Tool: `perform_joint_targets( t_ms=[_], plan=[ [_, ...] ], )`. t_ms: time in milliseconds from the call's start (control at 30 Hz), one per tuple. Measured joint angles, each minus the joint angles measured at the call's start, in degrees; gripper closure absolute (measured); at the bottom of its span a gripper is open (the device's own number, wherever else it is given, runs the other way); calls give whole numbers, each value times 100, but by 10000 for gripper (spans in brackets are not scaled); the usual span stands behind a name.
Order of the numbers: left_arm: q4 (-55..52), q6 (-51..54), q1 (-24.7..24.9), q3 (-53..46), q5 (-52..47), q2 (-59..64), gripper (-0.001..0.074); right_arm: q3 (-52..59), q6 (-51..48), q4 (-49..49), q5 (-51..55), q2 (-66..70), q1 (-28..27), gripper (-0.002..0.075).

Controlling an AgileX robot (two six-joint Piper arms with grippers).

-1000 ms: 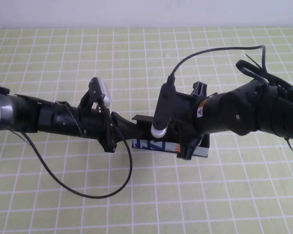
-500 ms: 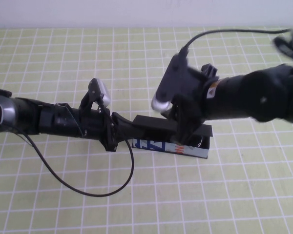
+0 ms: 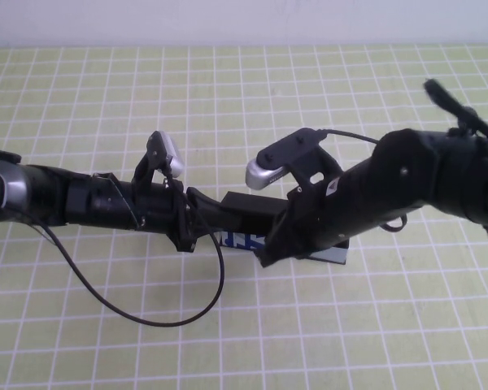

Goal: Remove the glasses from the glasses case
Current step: Pick up the glasses from the glasses case

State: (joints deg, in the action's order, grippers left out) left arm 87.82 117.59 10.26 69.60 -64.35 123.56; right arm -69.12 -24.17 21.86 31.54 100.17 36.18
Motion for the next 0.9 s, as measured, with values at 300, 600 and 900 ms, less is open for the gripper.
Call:
perform_joint_targets(
  t_ms=[300, 600, 900],
  plan=[
    [0, 0, 0, 0, -19, 0, 739, -1261, 981, -661, -118, 863, -480, 741],
    [-11, 0, 0, 0, -32, 0, 739, -2694, 1007, -648, 1233, 1762, -869, 742],
    [-24, 0, 0, 0, -35, 0, 739, -2703, 886, -630, 2301, 1060, -409, 742]
  ],
)
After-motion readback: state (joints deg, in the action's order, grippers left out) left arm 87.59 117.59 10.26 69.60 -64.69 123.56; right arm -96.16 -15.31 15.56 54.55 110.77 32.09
